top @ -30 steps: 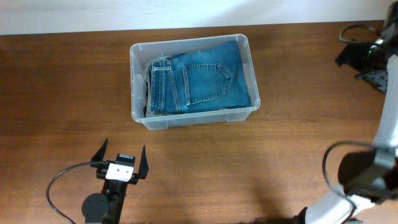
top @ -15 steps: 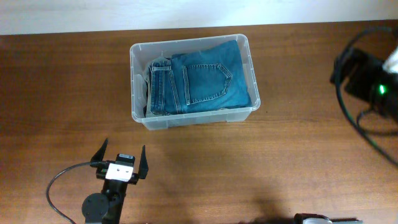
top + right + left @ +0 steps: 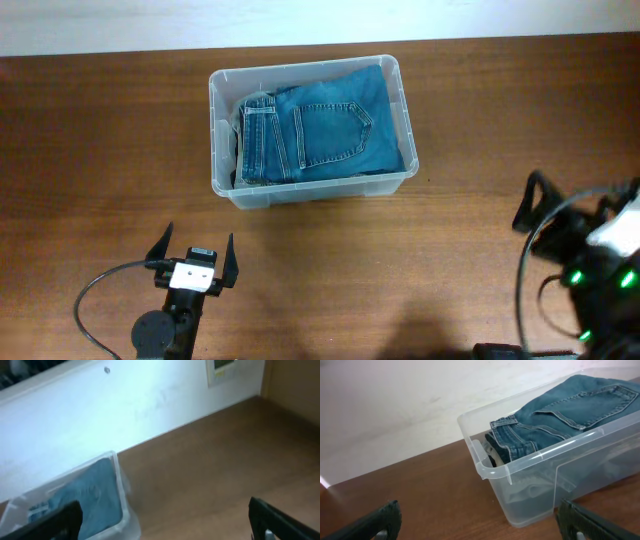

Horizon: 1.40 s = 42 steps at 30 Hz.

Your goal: Pack container

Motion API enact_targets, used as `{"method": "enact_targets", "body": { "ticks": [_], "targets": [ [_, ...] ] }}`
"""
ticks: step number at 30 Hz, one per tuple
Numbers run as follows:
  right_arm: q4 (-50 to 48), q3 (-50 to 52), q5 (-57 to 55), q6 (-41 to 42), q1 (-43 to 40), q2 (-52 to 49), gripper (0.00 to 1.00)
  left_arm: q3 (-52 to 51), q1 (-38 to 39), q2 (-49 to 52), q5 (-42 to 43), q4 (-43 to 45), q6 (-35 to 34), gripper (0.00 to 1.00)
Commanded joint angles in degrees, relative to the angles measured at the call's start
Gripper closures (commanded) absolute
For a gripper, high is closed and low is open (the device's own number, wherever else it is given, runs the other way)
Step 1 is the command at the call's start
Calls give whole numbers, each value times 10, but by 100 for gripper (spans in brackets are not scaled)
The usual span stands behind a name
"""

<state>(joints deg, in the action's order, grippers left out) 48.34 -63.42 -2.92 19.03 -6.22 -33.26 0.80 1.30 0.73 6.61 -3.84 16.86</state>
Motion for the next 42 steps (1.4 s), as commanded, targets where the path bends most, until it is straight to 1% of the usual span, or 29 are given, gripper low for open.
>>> {"method": "enact_targets", "body": {
  "ticks": [1,2,8,13,16,19,23,27,31,36,40,42],
  "targets": [
    [-59,134,13,-8,3,83,1,-3,-3,-4,-4,-1,6,1],
    [-88,179,22,-8,3,110,2,-3,-3,-4,-4,-1,6,1],
    [-241,363,73,-8,3,205,1,-3,-3,-4,-4,-1,6,1],
    [-340,455,102,-10,3,242,2,-3,-3,-4,-4,-1,6,1],
    [-381,504,104,-12,3,268,2,-3,-3,-4,-4,-1,6,1],
    [-406,538,105,-12,3,294,2,-3,-3,-4,-4,-1,6,1],
    [-413,565,112,-12,3,331,2,-3,-3,-4,-4,-1,6,0],
    [-418,569,113,-30,12,331,1,-3,-3,-4,-4,-1,6,1],
    [-433,575,113,-84,37,331,2,-3,-3,-4,-4,-1,6,1],
    [-508,628,114,-78,41,331,2,-3,-3,-4,-4,-1,6,1],
    [-512,631,110,-79,39,331,2,-3,-3,-4,-4,-1,6,1],
    [-506,631,90,-79,38,331,2,-3,-3,-4,-4,-1,6,0]
  ]
}}
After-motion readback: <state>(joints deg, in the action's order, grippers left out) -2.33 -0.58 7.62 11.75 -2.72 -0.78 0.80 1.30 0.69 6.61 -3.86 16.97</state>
